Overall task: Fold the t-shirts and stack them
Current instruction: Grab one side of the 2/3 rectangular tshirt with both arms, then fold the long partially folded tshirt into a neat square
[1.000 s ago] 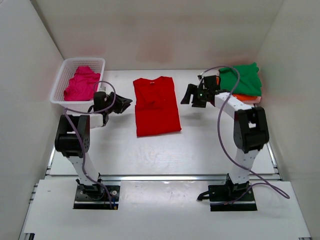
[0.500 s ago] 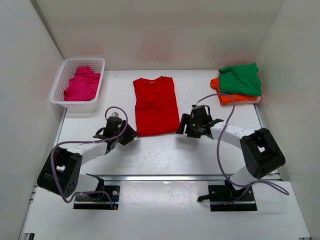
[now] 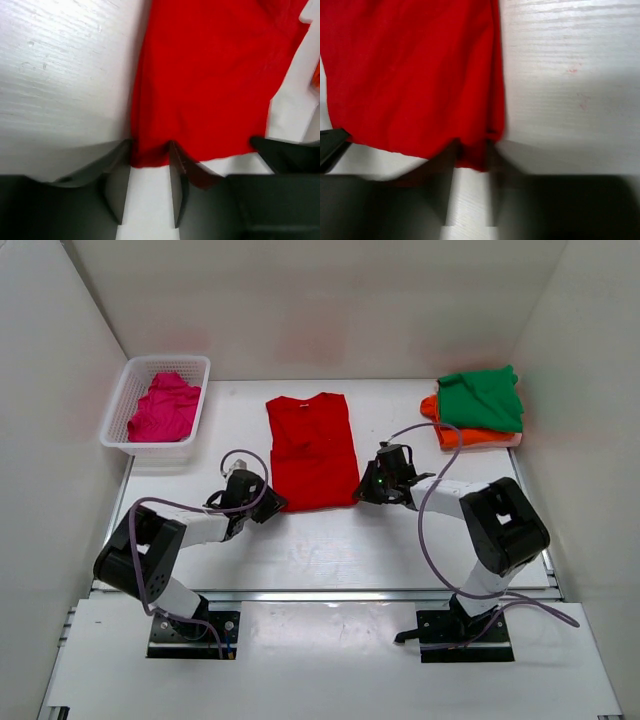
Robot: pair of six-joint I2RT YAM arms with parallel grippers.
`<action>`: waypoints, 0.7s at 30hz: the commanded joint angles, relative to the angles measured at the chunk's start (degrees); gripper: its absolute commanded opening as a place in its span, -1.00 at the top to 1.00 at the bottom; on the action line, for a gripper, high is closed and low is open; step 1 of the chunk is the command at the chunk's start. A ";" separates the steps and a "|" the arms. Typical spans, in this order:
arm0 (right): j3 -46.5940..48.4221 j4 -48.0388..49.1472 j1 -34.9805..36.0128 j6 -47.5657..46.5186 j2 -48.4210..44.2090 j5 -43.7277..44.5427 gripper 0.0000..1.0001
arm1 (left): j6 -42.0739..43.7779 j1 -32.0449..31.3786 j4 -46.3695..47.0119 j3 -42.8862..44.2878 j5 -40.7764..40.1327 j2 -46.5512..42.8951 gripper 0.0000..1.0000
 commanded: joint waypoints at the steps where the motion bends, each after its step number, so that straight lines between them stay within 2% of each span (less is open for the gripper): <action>1: 2.49 0.83 0.33 0.51 3.24 -0.01 0.91 | -1.20 -0.51 0.01 0.49 -2.86 2.68 0.09; 2: 3.37 -0.05 0.76 -0.19 3.42 -0.19 1.00 | -0.77 -0.25 -0.34 0.50 -2.60 2.86 0.58; 3: 3.56 -0.84 0.94 -0.45 3.33 0.33 1.00 | -0.59 0.19 -1.30 0.58 -1.90 2.86 0.95; 4: 3.56 -2.42 1.64 -1.15 2.55 0.77 1.00 | -0.07 0.45 -2.00 -0.11 -2.07 2.17 1.00; 7: -0.56 -5.33 3.57 -1.95 -2.18 1.49 0.99 | 4.05 -0.15 -7.97 0.14 -1.36 -1.95 1.00; 9: -5.56 -8.40 5.50 -1.95 -7.54 1.56 0.98 | 8.18 -1.39 -17.34 -0.55 -1.54 -5.21 1.00; 12: -10.93 -11.65 8.67 -1.08 -13.27 2.10 1.00 | 9.17 -3.58 -24.05 -4.41 -0.23 -14.08 1.00; 15: -15.50 -15.34 13.58 1.64 -20.03 2.01 1.00 | 7.07 -7.70 -30.29 -10.04 0.75 -25.15 1.00; 19: -20.43 -16.93 17.64 6.12 -27.85 0.51 1.00 | -1.19 -13.51 -36.97 -17.07 2.32 -42.70 1.00; 21: -20.96 -20.34 19.83 6.75 -32.59 -0.10 1.00 | -4.18 -14.22 -39.70 -19.36 5.21 -50.11 1.00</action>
